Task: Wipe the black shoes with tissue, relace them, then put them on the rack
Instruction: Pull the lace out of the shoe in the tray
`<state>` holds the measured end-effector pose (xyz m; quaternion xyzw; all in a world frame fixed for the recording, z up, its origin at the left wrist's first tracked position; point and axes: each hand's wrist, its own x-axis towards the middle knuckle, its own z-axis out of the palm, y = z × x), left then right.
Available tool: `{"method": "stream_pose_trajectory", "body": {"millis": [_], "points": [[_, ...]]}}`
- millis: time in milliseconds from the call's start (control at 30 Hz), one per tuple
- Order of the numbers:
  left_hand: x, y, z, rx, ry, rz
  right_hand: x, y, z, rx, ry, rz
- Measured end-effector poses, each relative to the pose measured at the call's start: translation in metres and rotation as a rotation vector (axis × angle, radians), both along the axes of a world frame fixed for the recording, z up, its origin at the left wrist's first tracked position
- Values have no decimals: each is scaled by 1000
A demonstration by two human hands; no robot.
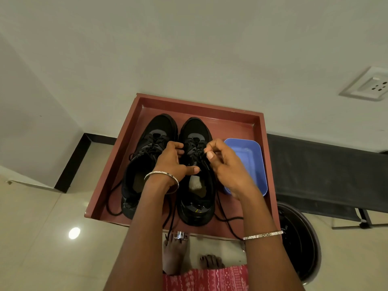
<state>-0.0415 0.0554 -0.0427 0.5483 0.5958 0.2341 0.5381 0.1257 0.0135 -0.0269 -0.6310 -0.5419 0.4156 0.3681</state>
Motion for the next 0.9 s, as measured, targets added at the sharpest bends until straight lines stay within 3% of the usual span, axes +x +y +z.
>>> {"method": "stream_pose_trajectory", "body": {"millis": [167, 467, 667, 900], "points": [[-1, 0, 0, -13, -13, 13, 6, 3, -9, -91, 33, -72], [1, -1, 1, -3, 22, 27, -8, 6, -9, 13, -290, -48], [6, -2, 2, 38, 47, 42, -4, 1, -6, -8, -86, -46], [2, 1, -1, 285, 144, -63, -1, 6, -14, -107, 67, -181]]}}
